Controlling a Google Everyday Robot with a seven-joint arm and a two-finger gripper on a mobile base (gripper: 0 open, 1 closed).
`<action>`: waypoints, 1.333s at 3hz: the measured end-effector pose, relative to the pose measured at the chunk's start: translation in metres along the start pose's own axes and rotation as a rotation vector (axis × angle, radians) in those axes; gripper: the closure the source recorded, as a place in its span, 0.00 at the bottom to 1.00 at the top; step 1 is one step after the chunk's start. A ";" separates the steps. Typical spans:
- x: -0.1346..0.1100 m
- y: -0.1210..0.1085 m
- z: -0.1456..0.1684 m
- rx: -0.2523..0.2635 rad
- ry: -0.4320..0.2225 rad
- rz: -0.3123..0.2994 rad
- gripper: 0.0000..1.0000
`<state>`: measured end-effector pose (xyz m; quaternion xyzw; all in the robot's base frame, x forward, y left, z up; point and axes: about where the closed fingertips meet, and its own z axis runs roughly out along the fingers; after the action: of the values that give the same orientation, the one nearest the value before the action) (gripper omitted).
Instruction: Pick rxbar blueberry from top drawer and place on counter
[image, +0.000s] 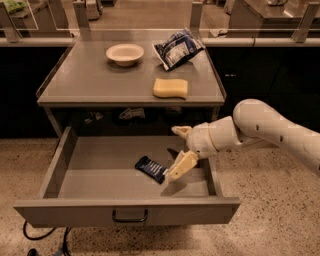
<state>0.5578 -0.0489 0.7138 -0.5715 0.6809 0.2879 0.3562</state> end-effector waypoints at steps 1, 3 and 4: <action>-0.048 0.010 0.018 -0.014 -0.100 -0.027 0.00; -0.054 0.019 0.030 -0.025 -0.096 -0.049 0.00; -0.071 0.043 0.052 -0.025 -0.080 -0.075 0.00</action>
Offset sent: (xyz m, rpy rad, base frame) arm -0.0027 0.0393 0.0250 0.0874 -0.0271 0.0286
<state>0.5307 0.0412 0.7408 -0.5892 0.6405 0.3055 0.3864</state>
